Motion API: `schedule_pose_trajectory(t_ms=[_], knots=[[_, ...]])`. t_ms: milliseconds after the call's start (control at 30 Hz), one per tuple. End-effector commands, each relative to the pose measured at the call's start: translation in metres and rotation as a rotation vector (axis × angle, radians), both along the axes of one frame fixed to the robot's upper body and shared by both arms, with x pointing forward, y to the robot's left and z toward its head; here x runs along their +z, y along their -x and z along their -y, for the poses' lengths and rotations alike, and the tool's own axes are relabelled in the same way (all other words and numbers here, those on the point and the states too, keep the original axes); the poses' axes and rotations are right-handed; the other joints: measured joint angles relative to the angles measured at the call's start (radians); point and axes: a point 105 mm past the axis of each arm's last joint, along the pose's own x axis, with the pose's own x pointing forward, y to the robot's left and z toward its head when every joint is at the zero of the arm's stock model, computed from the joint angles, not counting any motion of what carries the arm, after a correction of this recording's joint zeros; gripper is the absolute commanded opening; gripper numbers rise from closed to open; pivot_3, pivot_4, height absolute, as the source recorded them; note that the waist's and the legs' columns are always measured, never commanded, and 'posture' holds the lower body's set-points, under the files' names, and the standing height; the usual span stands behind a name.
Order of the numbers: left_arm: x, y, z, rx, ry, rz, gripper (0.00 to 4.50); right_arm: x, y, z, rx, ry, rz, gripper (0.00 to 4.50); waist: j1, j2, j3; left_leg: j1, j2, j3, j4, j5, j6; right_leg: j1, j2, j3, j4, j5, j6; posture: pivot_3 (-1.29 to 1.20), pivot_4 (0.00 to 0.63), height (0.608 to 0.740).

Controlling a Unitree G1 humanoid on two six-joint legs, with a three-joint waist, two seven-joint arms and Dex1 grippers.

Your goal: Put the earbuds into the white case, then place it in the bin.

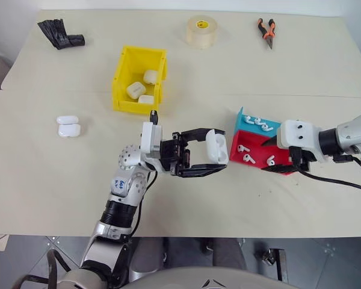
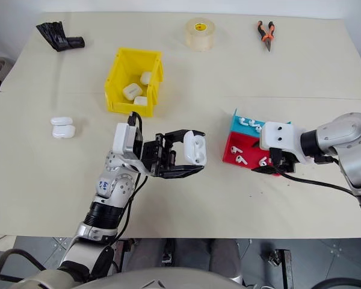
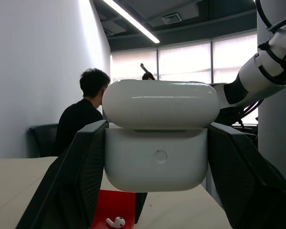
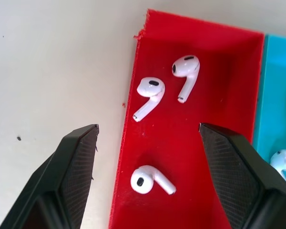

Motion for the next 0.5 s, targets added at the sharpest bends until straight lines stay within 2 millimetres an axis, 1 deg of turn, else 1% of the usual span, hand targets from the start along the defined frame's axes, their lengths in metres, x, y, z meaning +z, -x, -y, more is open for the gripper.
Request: schedule_pose_trajectory(t_ms=[33,100,267,500], knots=[[0.007,0.005,0.0,-0.004,0.033,0.036,2.93,0.015,-0.001,-0.015,-0.107,-0.106,-0.026,3.5,0.0,0.0,0.0,0.0,0.0,0.0,0.0,0.0,0.0,0.0,0.0,0.0,0.0,0.0,0.0,0.0,0.15,0.74],[0.007,0.005,0.0,-0.002,0.034,0.036,2.93,0.012,0.0,-0.02,-0.14,-0.106,-0.048,3.5,0.001,0.0,0.0,0.0,0.0,0.0,0.0,0.0,0.0,0.0,0.0,0.0,0.0,0.0,0.0,0.0,0.15,0.74],[0.007,0.004,0.0,0.002,0.036,0.036,2.93,-0.004,0.006,-0.03,-0.199,-0.086,-0.099,3.5,0.003,0.0,0.0,-0.001,0.0,-0.001,0.001,0.0,0.0,0.0,0.0,0.0,0.0,0.0,0.0,0.0,0.15,0.74],[0.007,0.004,0.0,0.0,0.035,0.035,2.93,-0.011,-0.003,-0.031,-0.286,-0.079,-0.058,3.5,0.001,0.0,0.0,-0.001,0.0,-0.001,0.001,0.0,0.0,0.0,0.0,0.0,0.0,0.0,0.0,0.0,0.15,0.74]])
